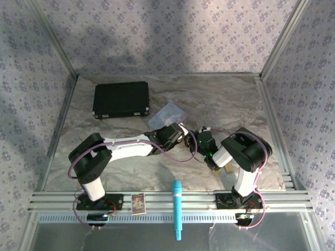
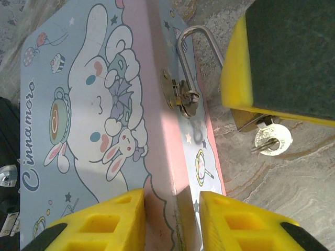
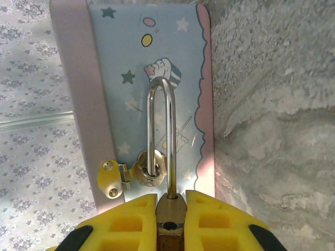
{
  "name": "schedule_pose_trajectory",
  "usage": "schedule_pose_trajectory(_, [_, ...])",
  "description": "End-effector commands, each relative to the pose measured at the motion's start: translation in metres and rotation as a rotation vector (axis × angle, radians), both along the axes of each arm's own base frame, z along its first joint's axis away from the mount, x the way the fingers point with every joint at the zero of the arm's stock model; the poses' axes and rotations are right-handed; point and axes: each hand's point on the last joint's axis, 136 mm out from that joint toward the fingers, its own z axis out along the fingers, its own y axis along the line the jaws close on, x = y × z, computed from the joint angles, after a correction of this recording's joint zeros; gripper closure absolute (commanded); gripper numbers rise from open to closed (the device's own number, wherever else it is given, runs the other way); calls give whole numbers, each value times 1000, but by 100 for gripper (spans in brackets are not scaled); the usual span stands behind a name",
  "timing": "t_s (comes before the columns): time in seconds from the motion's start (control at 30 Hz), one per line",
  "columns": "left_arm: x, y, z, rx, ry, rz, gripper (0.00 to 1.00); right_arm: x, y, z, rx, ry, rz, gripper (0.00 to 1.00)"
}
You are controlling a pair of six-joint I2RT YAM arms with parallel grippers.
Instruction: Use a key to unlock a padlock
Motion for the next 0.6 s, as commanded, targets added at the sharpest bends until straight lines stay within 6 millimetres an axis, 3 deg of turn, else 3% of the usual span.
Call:
schedule_pose_trajectory(0.0, [-76, 96, -100, 421, 380, -16, 69, 7, -17, -16, -57, 27, -58, 100])
schedule_pose_trajectory(0.17, [-75, 96, -100, 422, 373, -12, 69, 3, -13, -28, -84, 54, -12, 100])
schedule_pose_trajectory(0.33, [-74, 96, -100, 422, 372, -8, 69, 0, -24, -42, -60, 77, -35, 100])
schedule_pose_trajectory(0.57, [-74, 97, -100, 426, 367, -7, 69, 16, -14, -19, 41, 63, -31, 100])
